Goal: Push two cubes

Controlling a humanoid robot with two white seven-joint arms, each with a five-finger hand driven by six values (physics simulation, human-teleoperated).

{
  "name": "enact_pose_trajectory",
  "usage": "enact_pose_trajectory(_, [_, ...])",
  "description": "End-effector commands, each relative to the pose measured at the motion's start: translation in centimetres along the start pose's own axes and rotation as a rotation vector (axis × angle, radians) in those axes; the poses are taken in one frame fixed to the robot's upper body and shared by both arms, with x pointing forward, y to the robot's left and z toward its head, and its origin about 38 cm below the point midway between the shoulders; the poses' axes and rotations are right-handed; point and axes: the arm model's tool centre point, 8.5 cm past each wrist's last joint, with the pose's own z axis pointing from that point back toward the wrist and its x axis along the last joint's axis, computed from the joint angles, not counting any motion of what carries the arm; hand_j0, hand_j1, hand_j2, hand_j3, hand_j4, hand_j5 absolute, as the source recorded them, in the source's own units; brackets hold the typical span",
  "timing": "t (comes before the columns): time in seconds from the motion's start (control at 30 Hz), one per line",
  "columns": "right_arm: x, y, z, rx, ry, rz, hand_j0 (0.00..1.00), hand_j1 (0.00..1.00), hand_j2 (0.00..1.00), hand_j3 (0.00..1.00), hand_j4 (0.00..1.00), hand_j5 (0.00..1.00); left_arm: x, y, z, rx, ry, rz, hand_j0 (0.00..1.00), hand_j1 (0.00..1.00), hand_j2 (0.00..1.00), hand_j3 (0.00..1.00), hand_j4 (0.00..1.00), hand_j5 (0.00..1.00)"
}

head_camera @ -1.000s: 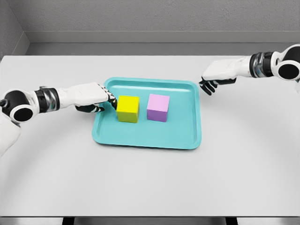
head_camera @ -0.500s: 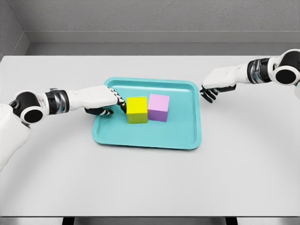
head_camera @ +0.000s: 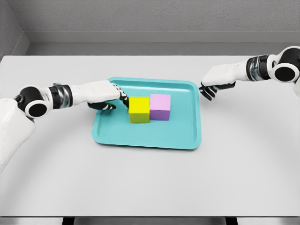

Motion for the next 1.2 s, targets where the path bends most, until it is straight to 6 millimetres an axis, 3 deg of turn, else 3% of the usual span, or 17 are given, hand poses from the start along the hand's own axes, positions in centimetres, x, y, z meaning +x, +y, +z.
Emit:
enact_pose_trajectory(0.0, [0.0,-0.1,0.0,-0.005,0.000,-0.003,0.23,0.23,0.23,0.23,0.23,0.23,0.1,0.1,-0.2,0.007,-0.006,0.008,0.60,0.60,0.60,0.60,0.60,0.60])
enact_pose_trajectory(0.17, [0.2,-0.3,-0.2,-0.007,-0.004,0.001,0.23,0.23,0.23,0.23,0.23,0.23,-0.4,-0.1,0.6,0.003,0.010,0.011,0.60,0.60,0.60,0.60,0.60,0.60])
enact_pose_trajectory(0.3, [0.2,-0.3,-0.2,-0.006,-0.006,0.002,0.23,0.23,0.23,0.23,0.23,0.23,-1.5,0.6,2.9,0.028,0.025,0.027,0.59,0.59,0.59,0.59,0.59,0.59])
enact_pose_trajectory(0.37, [0.1,-0.2,0.0,-0.005,-0.002,0.000,0.23,0.23,0.23,0.23,0.23,0.23,-0.9,1.6,4.1,0.058,0.001,0.018,0.59,0.59,0.59,0.59,0.59,0.59])
enact_pose_trajectory(0.47, [-1.0,0.2,1.5,-0.004,0.033,-0.008,0.24,0.24,0.24,0.24,0.24,0.24,2.2,3.8,8.1,0.085,-0.075,-0.072,0.58,0.58,0.58,0.58,0.58,0.58])
enact_pose_trajectory(0.5, [-1.1,0.2,1.6,-0.004,0.036,-0.008,0.24,0.24,0.24,0.24,0.24,0.24,4.0,3.8,8.2,0.097,-0.127,-0.086,0.58,0.58,0.58,0.58,0.58,0.58])
enact_pose_trajectory(0.6, [-1.5,0.2,2.3,-0.004,0.051,-0.009,0.25,0.25,0.25,0.25,0.25,0.25,6.1,2.5,8.7,0.076,-0.175,-0.091,0.58,0.58,0.58,0.58,0.58,0.58])
enact_pose_trajectory(0.67, [-1.5,0.2,2.3,-0.002,0.051,-0.009,0.25,0.25,0.25,0.25,0.25,0.25,7.6,1.8,8.1,0.075,-0.217,-0.086,0.58,0.58,0.58,0.58,0.58,0.58])
enact_pose_trajectory(0.77, [-1.4,0.1,2.2,-0.003,0.048,-0.005,0.27,0.27,0.27,0.27,0.27,0.27,10.1,1.4,5.1,0.134,-0.307,-0.044,0.59,0.59,0.59,0.59,0.59,0.59])
enact_pose_trajectory(0.93, [-0.9,-0.1,1.5,0.000,0.031,0.001,0.28,0.28,0.28,0.28,0.28,0.28,12.0,1.0,2.4,0.137,-0.368,-0.031,0.59,0.59,0.59,0.59,0.59,0.59])
enact_pose_trajectory(1.03, [-0.9,-0.2,1.4,0.000,0.030,0.002,0.30,0.30,0.30,0.30,0.30,0.30,11.6,-0.1,1.6,0.112,-0.364,0.002,0.59,0.59,0.59,0.59,0.59,0.59])
enact_pose_trajectory(1.17, [-0.7,0.1,1.3,0.007,0.026,0.004,0.31,0.31,0.31,0.31,0.31,0.31,9.6,-1.7,0.4,0.097,-0.325,0.091,0.64,0.64,0.64,0.64,0.64,0.64])
